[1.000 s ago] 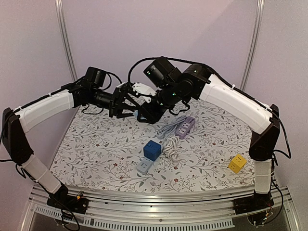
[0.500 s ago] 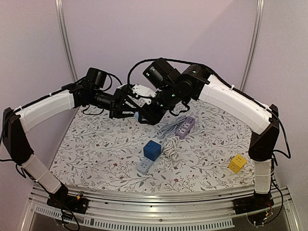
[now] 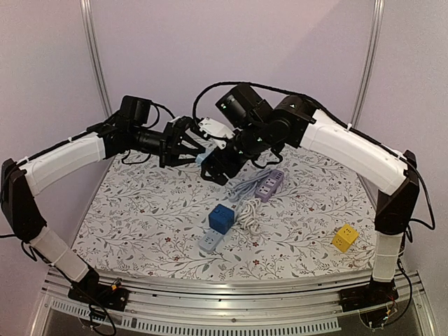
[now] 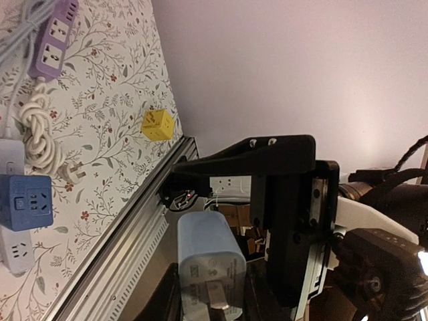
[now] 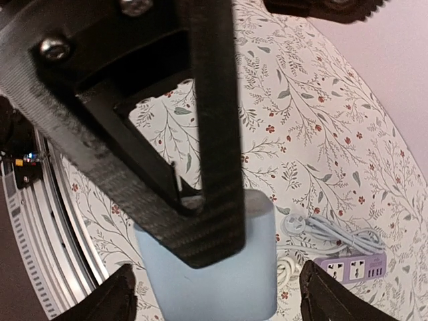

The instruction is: Insert the plug

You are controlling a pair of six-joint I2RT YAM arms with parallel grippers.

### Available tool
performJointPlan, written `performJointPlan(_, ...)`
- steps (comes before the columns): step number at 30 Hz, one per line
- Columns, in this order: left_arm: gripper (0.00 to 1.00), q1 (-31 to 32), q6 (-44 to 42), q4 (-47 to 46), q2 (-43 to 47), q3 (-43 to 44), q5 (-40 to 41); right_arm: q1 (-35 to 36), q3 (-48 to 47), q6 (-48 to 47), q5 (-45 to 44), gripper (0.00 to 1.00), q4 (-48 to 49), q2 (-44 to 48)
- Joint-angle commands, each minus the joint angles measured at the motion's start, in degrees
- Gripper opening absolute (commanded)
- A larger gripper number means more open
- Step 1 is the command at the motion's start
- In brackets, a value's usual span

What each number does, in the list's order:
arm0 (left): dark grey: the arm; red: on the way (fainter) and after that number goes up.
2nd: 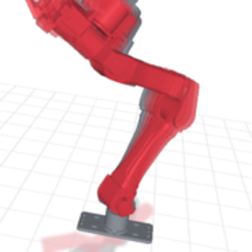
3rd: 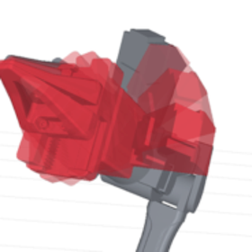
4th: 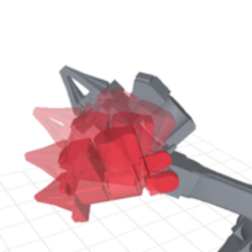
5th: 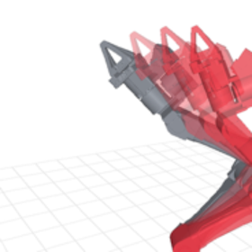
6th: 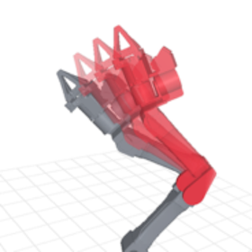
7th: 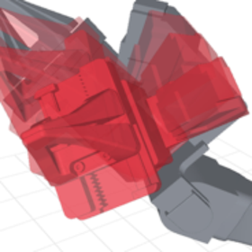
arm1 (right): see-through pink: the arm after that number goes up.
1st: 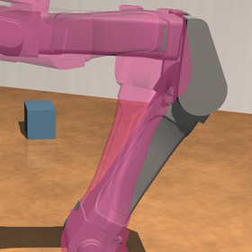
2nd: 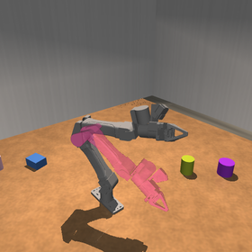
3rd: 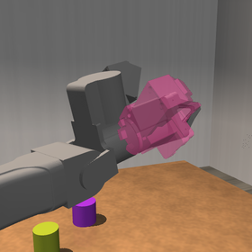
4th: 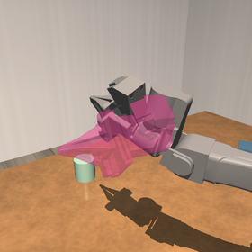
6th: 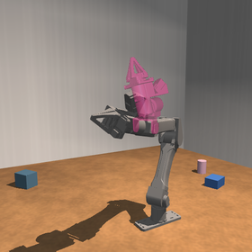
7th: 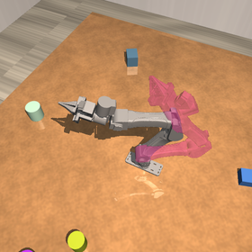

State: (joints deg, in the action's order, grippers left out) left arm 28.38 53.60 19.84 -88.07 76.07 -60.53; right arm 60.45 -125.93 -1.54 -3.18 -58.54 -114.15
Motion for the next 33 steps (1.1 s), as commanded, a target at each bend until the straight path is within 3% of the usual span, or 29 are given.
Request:
performJointPlan(1,0.0,-1.8,11.4,-12.6,2.7,-1.3,-1.0,0.3,4.8,0.8,-2.6,0.98,7.6,7.1)
performJointPlan(8,0.0,-2.7,30.9,-35.2,4.0,-3.8,-1.2,0.3,6.5,-1.1,-5.1,0.99,16.3,12.2)
performJointPlan(12,0.0,-3.0,44.6,-55.6,3.0,-7.4,0.0,0.1,5.4,-2.1,-3.3,0.99,17.8,12.7)
performJointPlan(15,0.0,-3.2,50.6,-63.9,2.0,-8.1,0.6,-0.1,5.5,-2.0,-0.7,0.99,19.3,13.1)
performJointPlan(23,0.0,-3.2,57.6,-69.8,3.7,-8.6,1.8,-1.4,5.7,-5.3,8.0,0.96,22.1,13.6)
performJointPlan(27,0.0,-3.2,59.2,-71.3,4.9,-9.4,2.4,-1.6,7.9,-7.1,11.4,0.94,28.0,14.8)
performJointPlan(33,0.0,-3.1,67.7,-83.9,3.5,-11.7,6.0,-1.6,9.0,-6.6,13.8,0.9,32.3,15.2)
